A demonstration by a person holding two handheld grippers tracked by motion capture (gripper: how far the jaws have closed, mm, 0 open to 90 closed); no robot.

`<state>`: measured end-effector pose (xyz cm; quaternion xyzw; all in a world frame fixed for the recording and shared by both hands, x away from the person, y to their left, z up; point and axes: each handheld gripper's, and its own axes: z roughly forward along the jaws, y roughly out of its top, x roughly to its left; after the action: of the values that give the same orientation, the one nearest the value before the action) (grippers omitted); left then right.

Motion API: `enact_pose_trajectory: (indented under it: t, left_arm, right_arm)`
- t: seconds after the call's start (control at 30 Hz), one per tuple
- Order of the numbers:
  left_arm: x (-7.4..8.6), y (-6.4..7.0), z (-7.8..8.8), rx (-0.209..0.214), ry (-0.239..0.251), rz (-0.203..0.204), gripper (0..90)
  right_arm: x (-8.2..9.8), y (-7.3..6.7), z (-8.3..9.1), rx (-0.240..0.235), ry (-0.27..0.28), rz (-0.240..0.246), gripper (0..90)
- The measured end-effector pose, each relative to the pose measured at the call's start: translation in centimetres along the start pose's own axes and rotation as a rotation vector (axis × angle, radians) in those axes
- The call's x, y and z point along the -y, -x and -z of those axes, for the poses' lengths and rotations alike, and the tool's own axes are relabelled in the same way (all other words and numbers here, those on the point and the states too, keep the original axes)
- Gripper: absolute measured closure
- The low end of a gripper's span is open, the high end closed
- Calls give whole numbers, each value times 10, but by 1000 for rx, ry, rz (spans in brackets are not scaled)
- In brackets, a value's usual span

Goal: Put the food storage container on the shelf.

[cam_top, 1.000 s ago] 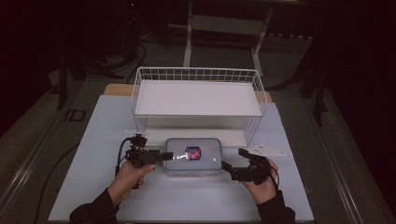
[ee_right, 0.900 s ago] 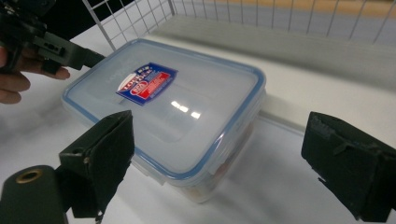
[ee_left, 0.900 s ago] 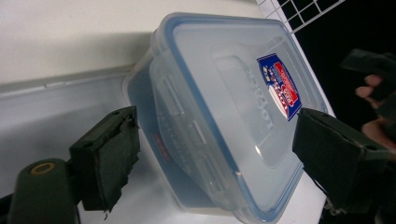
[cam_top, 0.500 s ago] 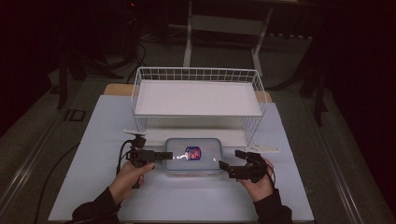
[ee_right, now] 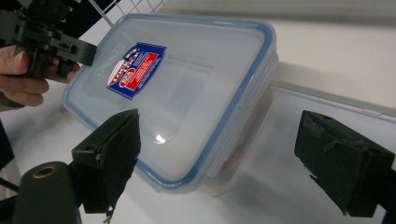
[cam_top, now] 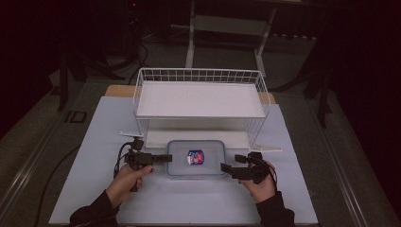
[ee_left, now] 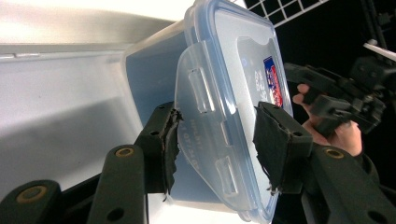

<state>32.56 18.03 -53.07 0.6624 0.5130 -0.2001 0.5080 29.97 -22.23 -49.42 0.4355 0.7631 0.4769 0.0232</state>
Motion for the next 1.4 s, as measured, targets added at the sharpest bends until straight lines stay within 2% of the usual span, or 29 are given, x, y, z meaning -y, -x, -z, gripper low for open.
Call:
enact_pose_trajectory:
  t: [0.1, 0.13, 0.3, 0.4, 0.5, 0.57, 0.67, 0.8, 0.9, 1.0, 1.07, 1.23, 1.4]
  left_arm:
    - [2, 0, 1, 10, 6, -13, 508]
    - [4, 0, 2, 15, 17, -30, 508]
    - [7, 3, 4, 27, 26, -52, 524]
    - [8, 3, 5, 47, 16, -71, 541]
    - [10, 3, 6, 55, 21, -81, 549]
    - [11, 2, 6, 58, 30, -81, 549]
    - [13, 3, 6, 60, 37, -84, 550]
    - [15, 3, 6, 59, 45, -94, 550]
    - [15, 3, 6, 63, 51, -95, 551]
    - [16, 3, 7, 65, 49, -102, 552]
    - [16, 4, 7, 63, 49, -114, 554]
    - [18, 4, 8, 75, 47, -130, 562]
    - [18, 5, 9, 78, 38, -142, 566]
  right_arm:
    - [0, 1, -3, -14, -7, -10, 162]
    - [-1, 1, -4, -14, -9, -12, 177]
    - [-1, 6, -10, -36, -24, -44, 254]
    - [0, 9, -11, -56, -25, -64, 307]
    - [2, 10, -11, -78, -26, -70, 359]
    - [2, 10, -10, -101, -26, -71, 431]
    - [1, 9, -8, -100, -36, -58, 480]
    - [1, 10, -7, -116, -47, -69, 480]
    - [2, 10, -9, -118, -61, -79, 426]
    - [2, 12, -8, -124, -56, -84, 478]
    - [2, 14, -8, -133, -62, -101, 468]
    - [2, 23, -11, -183, -88, -161, 393]
    - [5, 28, -12, -257, -93, -207, 477]
